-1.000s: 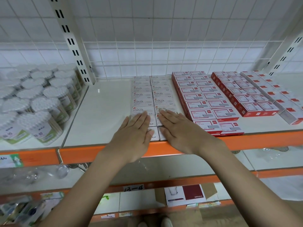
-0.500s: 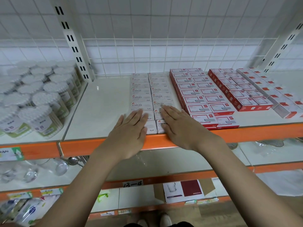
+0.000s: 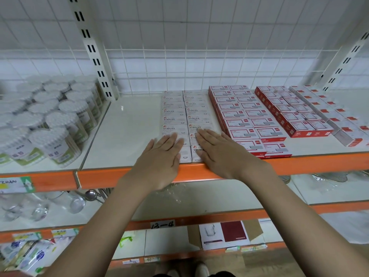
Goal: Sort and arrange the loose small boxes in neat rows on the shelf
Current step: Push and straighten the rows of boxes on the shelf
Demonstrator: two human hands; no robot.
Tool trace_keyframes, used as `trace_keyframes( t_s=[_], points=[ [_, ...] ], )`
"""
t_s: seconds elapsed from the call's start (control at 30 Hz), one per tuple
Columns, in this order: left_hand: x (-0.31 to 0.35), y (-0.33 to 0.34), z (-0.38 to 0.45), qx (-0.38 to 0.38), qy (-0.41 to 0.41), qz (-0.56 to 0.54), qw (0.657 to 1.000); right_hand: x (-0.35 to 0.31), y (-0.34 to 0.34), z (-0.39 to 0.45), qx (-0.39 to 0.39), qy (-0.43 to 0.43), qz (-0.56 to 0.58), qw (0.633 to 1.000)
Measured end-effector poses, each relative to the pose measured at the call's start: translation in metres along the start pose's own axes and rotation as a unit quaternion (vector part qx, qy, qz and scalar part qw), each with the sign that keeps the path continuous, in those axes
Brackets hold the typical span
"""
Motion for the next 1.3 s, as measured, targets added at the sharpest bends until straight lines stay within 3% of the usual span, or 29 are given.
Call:
trace_keyframes(
  t_s=[0.43,0.63,0.8,1.3],
  points=[
    [-0.002,0.002,0.001,0.003,0.002,0.007,1.000,0.005,-0.003,0.004,-0.007,-0.022,-0.044,0.999],
    [-0.002,-0.004,0.005,0.007,-0.003,0.018,1.000,0.009,-0.011,0.011,0.007,-0.011,-0.005,1.000],
    [-0.012,-0.007,0.032,0.017,-0.019,0.017,1.000,0.009,-0.016,0.034,0.048,0.018,-0.031,0.998],
    [-0.051,-0.021,0.095,-0.002,-0.058,0.018,0.998,0.011,-0.025,0.112,0.033,0.021,-0.010,0.999]
  ],
)
Point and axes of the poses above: each hand's wrist, its own z-axis towards the middle knuckle, its own y-axis out of the palm, x = y × z, the point moved 4 cm from there along z, towards the middle knuckle, and after that the axes turned 15 degrees about y, right-handed, at the moved point
